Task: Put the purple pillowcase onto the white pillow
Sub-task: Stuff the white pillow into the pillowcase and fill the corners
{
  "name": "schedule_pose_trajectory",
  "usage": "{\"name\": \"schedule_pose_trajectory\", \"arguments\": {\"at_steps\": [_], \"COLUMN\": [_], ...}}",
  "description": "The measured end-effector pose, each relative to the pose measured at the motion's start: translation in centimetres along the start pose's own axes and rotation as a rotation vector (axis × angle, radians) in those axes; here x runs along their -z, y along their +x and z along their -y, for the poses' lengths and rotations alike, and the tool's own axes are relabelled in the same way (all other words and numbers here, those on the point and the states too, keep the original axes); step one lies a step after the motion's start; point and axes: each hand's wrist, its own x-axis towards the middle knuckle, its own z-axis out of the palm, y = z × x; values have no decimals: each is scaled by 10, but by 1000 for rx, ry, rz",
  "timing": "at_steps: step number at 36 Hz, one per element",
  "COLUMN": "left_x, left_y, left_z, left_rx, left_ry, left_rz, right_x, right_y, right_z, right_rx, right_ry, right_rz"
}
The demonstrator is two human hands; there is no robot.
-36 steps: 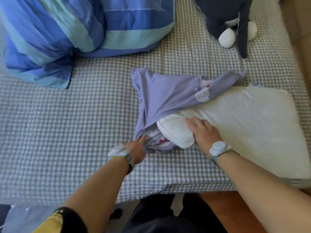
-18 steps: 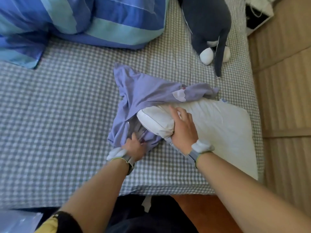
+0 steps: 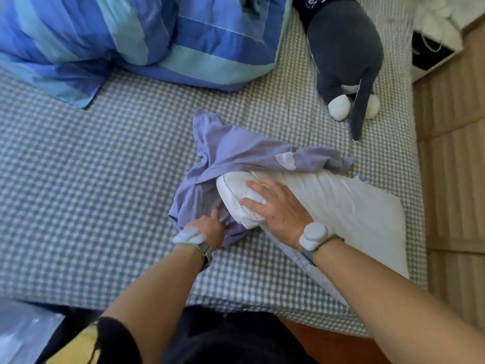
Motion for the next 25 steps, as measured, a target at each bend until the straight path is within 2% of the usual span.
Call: {"name": "schedule_pose_trajectory", "arguments": {"at_steps": [2, 3, 5, 6, 8, 11, 12, 15, 17, 19, 23, 25], "left_x": [-1, 1, 9, 14, 21, 37, 48, 59, 67, 66, 63, 61], "left_y": [-7, -13, -30, -41, -60, -85, -86, -74, -61, -49, -48, -48], "left_z": [-4, -10, -18, -23, -28, -30, -33, -37, -40, -33, -27, -24], "left_rx": [2, 37, 193, 318, 539, 708, 740, 831, 870, 904, 798, 771], "left_ry": [76, 66, -29, -176, -403, -640, -795, -1355, -1670, -1734, -1606, -1309], "left_rz": [202, 170, 31, -31, -231, -574, -645, -719, -714, -643, -423, -303], "right_x": [-3, -3, -6, -6, 1, 9, 15, 16, 17, 19, 23, 22], "right_y": [-3, -4, -5, -5, -4, -2, -1, -3, -3, -4, -9, -10], "right_z": [-8, -12, -16, -18, -16, -5, -2, 4, -1, -8, -13, -12], "right_rx": [-24, -31, -53, -60, -88, -78, -52, -28, -74, -143, -246, -251], "right_ry": [36, 55, 91, 109, 144, 177, 183, 201, 209, 228, 268, 272], "right_rz": [4, -1, -2, 0, -6, -29, -45, -51, -63, -81, -136, -153]}}
